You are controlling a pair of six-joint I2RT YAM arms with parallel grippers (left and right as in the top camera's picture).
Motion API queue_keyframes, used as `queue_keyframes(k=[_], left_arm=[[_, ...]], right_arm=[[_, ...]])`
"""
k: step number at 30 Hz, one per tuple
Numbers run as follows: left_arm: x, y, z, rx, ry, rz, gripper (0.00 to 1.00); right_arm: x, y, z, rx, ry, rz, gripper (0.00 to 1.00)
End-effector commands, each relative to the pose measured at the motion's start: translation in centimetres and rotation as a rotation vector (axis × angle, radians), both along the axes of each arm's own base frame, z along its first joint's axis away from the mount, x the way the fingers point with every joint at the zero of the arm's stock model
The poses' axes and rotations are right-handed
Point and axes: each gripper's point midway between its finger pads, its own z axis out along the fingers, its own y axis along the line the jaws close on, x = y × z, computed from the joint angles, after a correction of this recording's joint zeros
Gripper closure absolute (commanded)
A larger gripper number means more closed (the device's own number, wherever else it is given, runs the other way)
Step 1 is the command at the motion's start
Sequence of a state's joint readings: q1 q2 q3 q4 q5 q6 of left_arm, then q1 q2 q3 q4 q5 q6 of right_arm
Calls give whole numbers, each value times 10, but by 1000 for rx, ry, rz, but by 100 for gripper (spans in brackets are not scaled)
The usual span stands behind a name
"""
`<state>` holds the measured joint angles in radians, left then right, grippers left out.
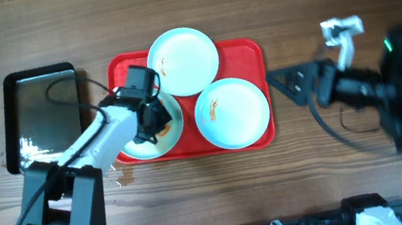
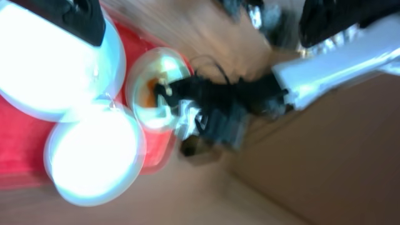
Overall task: Clean dirty plates on tray and stack at the side
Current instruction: 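Grasp the lower-left plate rim with the right gripper to hold it, then scrub the lower-left plate with the sponge in the left gripper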
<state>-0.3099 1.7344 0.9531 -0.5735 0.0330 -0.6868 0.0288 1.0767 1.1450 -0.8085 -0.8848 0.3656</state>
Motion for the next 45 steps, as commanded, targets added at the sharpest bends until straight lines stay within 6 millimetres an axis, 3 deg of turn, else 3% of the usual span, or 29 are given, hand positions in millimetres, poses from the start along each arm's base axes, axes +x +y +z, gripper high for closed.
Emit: queue_keyframes(k=[1,4,5,8,11,13,15,18,20,24,27,30,34,39,45], left_arm=[[-5,20,-11,-22,60,102,96],[-4,38,-11,-38,76,162,96],[-5,42,-11,-38,81,174,96],[-7,48,-12,-34,94,155,96],[-8,48,-12,-29,96,133,96],[-8,48,-12,-30,96,133,96],[-11,49,-13,-28,102,133,96],[-12,50,-15,-23,106,134,96],[-12,50,-15,-23,106,134,96],[-12,50,-15,-24,105,134,96],[-12,50,-15,-24,106,134,96],[-12,50,-15,-24,106,134,96],[-13,45,-14,-47,110,129,96],[-13,34,-13,-99,114,113,96],[-2,-9,-5,-228,57,18,96]], right_arm=[[41,12,-20,-378,-53,78,0],[58,75,-48,-369,-19,193,0],[64,86,-56,-356,12,181,3],[80,113,-103,-418,97,152,34],[82,135,-146,-479,146,195,34],[81,162,-186,-506,178,233,35],[82,175,-210,-529,195,230,37],[81,195,-228,-526,173,261,45],[82,194,-242,-575,190,209,53],[77,196,-274,-657,201,203,55],[76,196,-285,-670,215,207,58],[77,194,-289,-683,213,198,69],[72,190,-313,-707,269,193,80],[75,191,-315,-692,293,140,96],[75,191,-314,-693,293,139,96]])
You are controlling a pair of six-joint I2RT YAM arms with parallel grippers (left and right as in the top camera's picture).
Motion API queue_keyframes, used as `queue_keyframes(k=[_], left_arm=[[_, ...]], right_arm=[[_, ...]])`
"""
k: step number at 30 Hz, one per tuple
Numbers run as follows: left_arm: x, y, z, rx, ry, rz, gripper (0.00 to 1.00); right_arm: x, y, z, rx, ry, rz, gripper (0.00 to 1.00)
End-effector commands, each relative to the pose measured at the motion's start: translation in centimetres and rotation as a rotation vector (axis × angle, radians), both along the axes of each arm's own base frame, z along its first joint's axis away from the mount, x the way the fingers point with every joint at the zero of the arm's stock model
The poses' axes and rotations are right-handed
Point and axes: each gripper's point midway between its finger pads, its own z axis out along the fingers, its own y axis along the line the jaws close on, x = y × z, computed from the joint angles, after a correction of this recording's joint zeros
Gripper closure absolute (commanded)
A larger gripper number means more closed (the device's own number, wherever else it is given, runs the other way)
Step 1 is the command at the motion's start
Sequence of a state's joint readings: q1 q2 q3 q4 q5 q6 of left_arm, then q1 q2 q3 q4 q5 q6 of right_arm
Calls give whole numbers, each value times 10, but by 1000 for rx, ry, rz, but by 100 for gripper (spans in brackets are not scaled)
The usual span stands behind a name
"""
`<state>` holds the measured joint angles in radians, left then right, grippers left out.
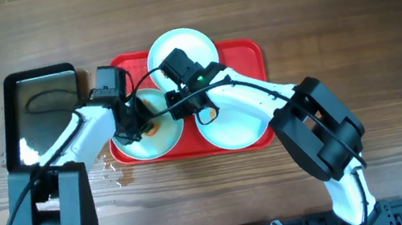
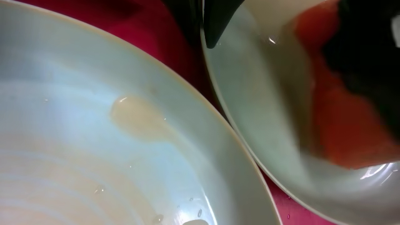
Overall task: Clean dirty plates on tray and stack at the side
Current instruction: 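Scrub the lower-left plate with the sponge in the left gripper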
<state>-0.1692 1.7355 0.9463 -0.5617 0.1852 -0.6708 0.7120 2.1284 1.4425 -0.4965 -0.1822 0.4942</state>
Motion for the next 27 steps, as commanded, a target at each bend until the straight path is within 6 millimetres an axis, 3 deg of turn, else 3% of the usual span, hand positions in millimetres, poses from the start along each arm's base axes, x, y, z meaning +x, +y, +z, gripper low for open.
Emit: queue_keyframes(k=[1,5,11,14,16,20,24,27], left_arm=[[-7,-33,-5,-91,5,-87,96],[-8,-46,-4,-94,-11,-124,96],[-24,-41,-16,-73,31,-124,96],[-34,-16,-30,53,54,-98,96],[-47,19,-36,247,93,-73,96],[-68,67,-30,512,172,-67,96],[-68,76,-20,571,190,-71,96],[-48,76,3,597,161,-63,96]], right_arm=[[-1,-6,-19,-46,18,-17,96],[-1,-5,-19,-45,17,-17,96],[-1,-6,-19,-45,17,-19,96],[-2,-6,-19,-48,21,-20,96],[-4,-8,-20,-56,30,-19,96],[-4,-8,-20,-55,29,-20,96],[-3,-8,-20,-55,28,-20,96],[-4,-8,-20,-55,29,-20,96]])
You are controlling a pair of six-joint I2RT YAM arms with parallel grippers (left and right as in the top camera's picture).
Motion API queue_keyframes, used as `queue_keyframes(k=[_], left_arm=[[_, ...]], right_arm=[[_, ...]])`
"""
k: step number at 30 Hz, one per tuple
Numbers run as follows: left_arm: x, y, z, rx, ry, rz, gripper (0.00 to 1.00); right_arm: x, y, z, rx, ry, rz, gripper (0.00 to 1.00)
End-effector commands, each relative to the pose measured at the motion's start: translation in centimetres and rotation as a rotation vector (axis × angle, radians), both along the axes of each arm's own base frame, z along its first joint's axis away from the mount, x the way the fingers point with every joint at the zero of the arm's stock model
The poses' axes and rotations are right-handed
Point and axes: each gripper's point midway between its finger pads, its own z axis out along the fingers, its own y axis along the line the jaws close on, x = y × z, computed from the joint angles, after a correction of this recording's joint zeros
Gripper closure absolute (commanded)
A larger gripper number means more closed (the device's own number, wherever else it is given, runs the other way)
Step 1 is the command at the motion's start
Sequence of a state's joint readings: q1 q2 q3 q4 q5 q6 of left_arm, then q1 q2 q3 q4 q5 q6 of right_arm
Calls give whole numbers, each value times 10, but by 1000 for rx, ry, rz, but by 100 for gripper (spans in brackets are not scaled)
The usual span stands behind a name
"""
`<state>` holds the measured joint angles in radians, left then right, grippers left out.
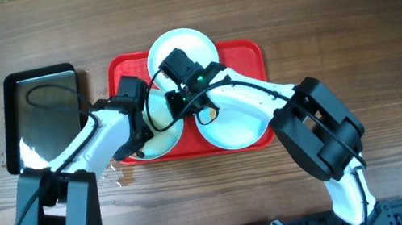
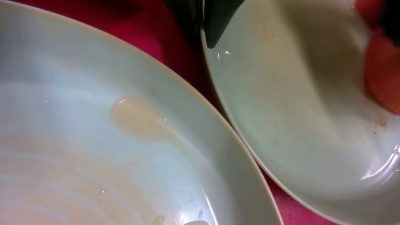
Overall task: Clean dirty plates on tray and stack at the side
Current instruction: 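Scrub the lower-left plate with the sponge in the left gripper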
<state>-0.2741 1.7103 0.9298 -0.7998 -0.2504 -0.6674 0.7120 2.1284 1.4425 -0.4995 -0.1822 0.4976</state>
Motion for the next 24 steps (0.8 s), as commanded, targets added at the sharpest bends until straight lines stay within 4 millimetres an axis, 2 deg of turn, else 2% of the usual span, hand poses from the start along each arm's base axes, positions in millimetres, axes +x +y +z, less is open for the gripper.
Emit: queue_keyframes(k=[1,4,10,13,15,18,19,20,22,24], left_arm=[[8,21,10,126,21,-2,96],[30,3,25,44,-29,0,96],[58,-45,20,-216,-121,-15,96],[63,-69,9,-350,-124,-31,96],[61,-76,-5,-387,-90,-31,96],[56,-68,-17,-340,-56,-19,96],[54,-59,-19,-293,-50,-13,96],[50,-47,-19,-226,-39,-6,96],[32,-8,-15,-11,19,5,96],[21,15,-9,120,55,0,96]], right_arm=[[-3,-7,-20,-54,25,-17,96],[-3,-7,-20,-53,24,-16,96],[-2,-6,-19,-48,19,-17,96],[-1,-5,-19,-45,16,-17,96],[-1,-5,-19,-44,15,-16,96],[-1,-6,-19,-46,16,-16,96],[-1,-6,-19,-46,17,-16,96],[-1,-6,-19,-46,17,-16,96],[-1,-6,-19,-46,17,-16,96],[-1,-6,-19,-46,17,-16,96]])
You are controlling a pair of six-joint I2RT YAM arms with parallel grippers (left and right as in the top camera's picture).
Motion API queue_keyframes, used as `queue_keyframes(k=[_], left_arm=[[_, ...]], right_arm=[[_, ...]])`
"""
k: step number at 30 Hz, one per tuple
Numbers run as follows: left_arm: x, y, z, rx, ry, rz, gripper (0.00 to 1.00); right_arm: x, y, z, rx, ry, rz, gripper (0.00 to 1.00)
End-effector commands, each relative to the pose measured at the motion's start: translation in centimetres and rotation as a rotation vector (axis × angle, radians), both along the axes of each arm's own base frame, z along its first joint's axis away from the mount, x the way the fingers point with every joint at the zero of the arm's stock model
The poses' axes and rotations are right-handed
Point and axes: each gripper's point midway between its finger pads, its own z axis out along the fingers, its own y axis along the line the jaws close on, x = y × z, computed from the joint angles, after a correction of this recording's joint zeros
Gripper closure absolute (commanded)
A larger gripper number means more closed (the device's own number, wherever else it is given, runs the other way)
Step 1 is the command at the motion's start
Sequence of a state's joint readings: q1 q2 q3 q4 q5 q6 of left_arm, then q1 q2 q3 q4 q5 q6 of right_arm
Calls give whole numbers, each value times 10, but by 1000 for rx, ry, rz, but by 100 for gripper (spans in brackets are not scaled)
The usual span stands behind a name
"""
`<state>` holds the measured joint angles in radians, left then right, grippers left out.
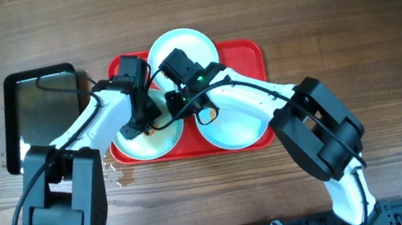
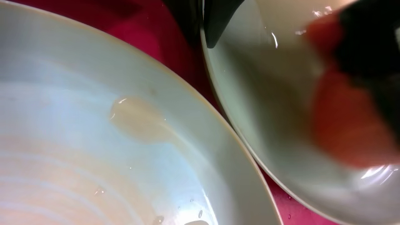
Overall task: Clean dirty plates on tray and stack at the side
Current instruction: 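Scrub the lower-left plate with the sponge in the left gripper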
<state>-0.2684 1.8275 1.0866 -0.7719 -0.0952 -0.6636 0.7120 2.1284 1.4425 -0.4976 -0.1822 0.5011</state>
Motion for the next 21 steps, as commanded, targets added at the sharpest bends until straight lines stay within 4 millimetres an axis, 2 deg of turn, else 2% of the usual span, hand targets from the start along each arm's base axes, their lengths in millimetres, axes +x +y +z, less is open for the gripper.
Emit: queue_keyframes(k=[1,3,6,8,10,12,15,21], left_arm=[[-28,62,-3,343,100,-8,96],[-38,69,2,380,142,-14,96],[-36,68,18,381,144,-2,96],[-23,61,39,344,70,77,96],[3,37,44,201,-48,96,96],[21,6,37,26,-98,81,96],[32,-32,27,-181,-120,27,96],[13,-32,-8,-175,-1,33,96]], right_arm=[[-1,-6,-19,-48,17,-13,96],[-1,-5,-19,-46,15,-14,96],[-2,-6,-19,-49,18,-14,96],[-2,-6,-20,-50,20,-14,96],[-1,-6,-19,-48,17,-14,96],[-1,-6,-19,-48,17,-14,96],[-1,-6,-19,-46,15,-14,96],[-1,-5,-19,-46,15,-14,96]])
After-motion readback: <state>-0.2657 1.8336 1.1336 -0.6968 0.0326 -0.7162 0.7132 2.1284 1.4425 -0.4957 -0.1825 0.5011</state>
